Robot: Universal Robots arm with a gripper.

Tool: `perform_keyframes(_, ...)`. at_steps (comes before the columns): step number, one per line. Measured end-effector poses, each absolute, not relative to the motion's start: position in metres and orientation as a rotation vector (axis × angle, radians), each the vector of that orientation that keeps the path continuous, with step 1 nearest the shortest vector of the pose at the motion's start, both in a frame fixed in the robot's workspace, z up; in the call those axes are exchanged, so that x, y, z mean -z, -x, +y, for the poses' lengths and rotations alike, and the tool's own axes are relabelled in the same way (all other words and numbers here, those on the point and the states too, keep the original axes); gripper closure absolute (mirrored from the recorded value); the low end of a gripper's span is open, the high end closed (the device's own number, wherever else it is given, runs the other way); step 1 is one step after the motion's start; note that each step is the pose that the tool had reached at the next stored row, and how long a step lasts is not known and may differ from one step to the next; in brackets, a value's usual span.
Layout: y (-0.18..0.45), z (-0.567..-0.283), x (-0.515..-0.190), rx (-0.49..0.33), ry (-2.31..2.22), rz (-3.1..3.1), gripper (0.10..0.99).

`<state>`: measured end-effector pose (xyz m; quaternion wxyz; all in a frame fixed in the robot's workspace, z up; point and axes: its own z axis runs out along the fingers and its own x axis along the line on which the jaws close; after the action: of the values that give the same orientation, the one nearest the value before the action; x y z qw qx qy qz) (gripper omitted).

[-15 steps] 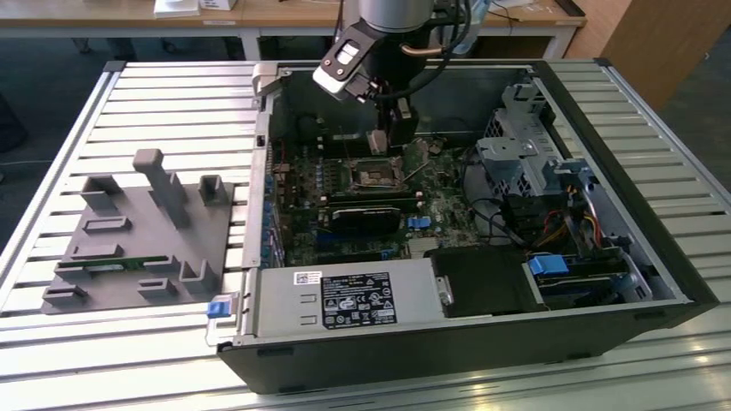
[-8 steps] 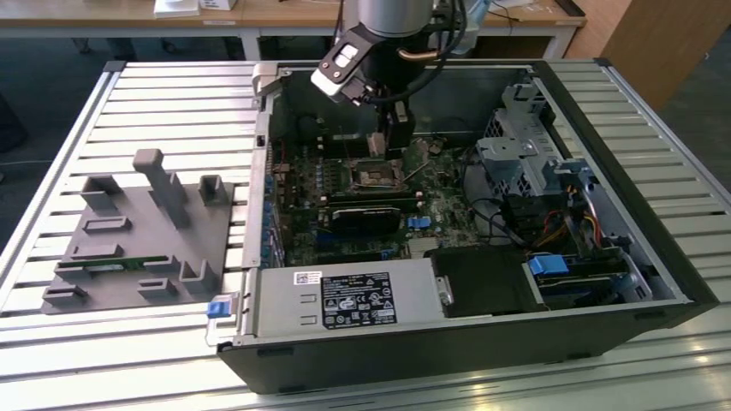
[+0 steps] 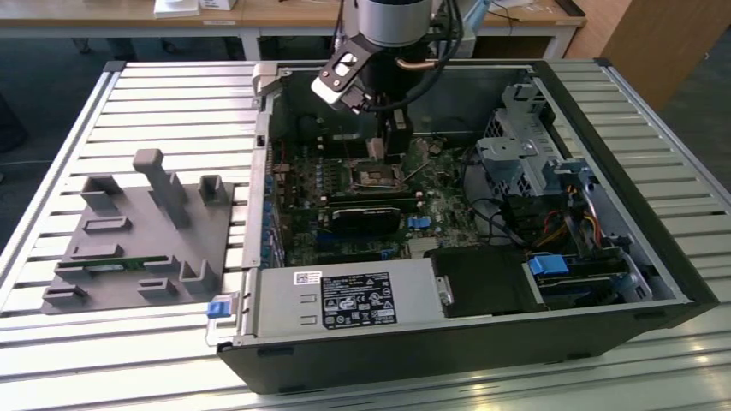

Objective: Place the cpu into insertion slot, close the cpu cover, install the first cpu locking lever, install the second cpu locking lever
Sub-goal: 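Place the cpu into insertion slot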

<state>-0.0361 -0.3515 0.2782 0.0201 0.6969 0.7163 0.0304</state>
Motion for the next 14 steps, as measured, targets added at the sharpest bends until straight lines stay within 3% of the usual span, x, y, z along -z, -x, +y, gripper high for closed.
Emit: perform_keyframes(14, 0.0362, -0.3515, -0.2720, -0.087, -2.165, 2.225, 0.545)
